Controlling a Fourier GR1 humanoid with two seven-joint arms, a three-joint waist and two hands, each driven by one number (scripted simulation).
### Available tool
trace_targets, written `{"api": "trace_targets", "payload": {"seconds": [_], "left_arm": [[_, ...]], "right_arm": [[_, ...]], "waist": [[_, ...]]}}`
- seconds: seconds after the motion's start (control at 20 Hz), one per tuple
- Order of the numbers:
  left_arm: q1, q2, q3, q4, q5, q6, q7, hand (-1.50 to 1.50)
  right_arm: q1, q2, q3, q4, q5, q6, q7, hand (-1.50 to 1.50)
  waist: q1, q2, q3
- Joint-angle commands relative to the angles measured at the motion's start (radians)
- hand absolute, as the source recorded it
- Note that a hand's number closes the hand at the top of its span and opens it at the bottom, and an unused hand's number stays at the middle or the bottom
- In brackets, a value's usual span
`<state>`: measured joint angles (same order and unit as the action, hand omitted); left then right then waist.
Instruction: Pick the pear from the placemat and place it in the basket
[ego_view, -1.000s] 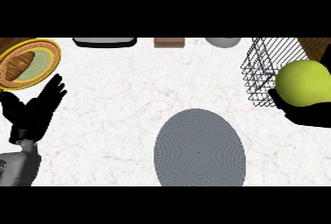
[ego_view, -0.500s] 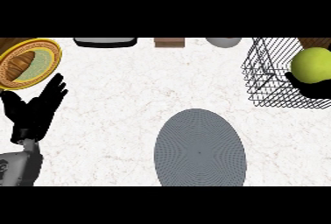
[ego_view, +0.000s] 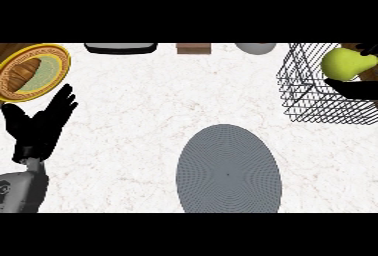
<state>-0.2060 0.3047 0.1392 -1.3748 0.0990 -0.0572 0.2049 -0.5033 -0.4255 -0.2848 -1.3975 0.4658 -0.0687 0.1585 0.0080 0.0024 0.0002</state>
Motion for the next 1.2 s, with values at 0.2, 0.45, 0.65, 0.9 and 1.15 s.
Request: {"api": "trace_targets", "payload": {"seconds": [0.2,0.45,0.65,0.9,1.15], "left_arm": [[0.025,0.007,0.029,-0.003,0.003,-0.031,-0.009,0.0],[0.056,-0.023,0.004,-0.08,-0.011,-0.016,0.02,0.0],[0.005,-0.037,0.002,-0.066,-0.026,0.031,0.048,0.0],[0.011,-0.017,0.021,-0.04,-0.019,0.005,0.021,0.0],[0.039,-0.023,0.021,-0.029,-0.022,-0.008,-0.014,0.0]], "right_arm": [[-0.063,0.01,-0.007,0.256,-0.022,-0.052,-0.225,-1.5],[-0.089,-0.027,-0.09,0.294,-0.121,-0.026,-0.275,-1.5],[-0.166,-0.067,-0.258,0.327,-0.266,-0.027,-0.176,-1.5],[-0.147,-0.184,-0.42,0.448,-0.416,0.06,-0.188,-1.5],[-0.057,-0.397,-0.516,0.594,-0.528,0.329,-0.223,-1.5]], "waist": [[-0.001,-0.001,0.0],[-0.002,-0.002,0.0],[-0.009,-0.003,0.001],[-0.008,0.001,0.001],[-0.012,0.0,0.001]]}}
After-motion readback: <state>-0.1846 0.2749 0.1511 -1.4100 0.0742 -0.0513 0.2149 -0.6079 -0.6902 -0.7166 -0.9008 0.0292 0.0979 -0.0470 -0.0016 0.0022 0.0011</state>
